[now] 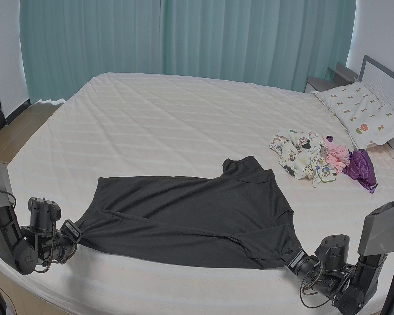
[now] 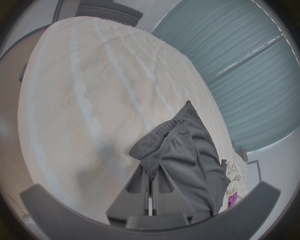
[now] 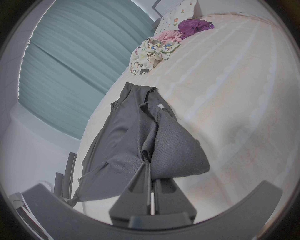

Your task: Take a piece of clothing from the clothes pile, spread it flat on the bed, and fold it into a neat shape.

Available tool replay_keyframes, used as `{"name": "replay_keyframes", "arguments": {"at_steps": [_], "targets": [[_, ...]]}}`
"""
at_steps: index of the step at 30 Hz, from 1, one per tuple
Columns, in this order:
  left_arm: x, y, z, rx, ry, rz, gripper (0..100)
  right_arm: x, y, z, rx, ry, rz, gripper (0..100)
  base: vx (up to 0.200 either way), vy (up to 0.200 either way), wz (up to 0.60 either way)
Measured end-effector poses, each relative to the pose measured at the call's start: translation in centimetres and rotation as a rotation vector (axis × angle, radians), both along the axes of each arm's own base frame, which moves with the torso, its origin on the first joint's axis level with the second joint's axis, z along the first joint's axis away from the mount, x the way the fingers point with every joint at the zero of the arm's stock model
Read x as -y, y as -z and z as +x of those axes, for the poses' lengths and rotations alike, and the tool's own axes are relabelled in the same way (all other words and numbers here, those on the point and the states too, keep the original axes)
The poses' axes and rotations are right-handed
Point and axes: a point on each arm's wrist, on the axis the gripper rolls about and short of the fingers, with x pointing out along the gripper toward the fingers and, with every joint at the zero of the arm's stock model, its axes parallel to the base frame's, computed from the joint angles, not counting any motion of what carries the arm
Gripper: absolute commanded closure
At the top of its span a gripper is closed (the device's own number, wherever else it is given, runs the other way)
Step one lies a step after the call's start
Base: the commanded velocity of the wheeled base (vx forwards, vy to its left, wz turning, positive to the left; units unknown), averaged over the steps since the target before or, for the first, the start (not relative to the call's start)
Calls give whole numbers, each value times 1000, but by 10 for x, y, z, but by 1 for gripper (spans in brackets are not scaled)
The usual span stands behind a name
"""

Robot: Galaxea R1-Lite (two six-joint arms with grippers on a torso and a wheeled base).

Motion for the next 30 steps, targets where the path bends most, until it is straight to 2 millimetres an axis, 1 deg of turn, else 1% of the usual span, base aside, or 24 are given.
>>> {"name": "replay_keyframes", "arguments": {"at_steps": [5,14,19,25,30], "targets": [[-4,-2,-9,-10,14,29,100,3,-7,-8,-1,-28,-5,100,0,0,0],[-12,-7,-13,0,2,45,100,8,-24,-22,-41,-60,-2,100,0,0,0],[-15,-8,-20,-54,12,59,100,10,-30,-27,-56,-103,-11,100,0,0,0],[-16,-8,-30,-133,56,99,100,10,-28,-33,-67,-149,-57,100,0,0,0],[-17,-7,-36,-150,83,128,100,8,-21,-38,-96,-180,-89,100,0,0,0]]}}
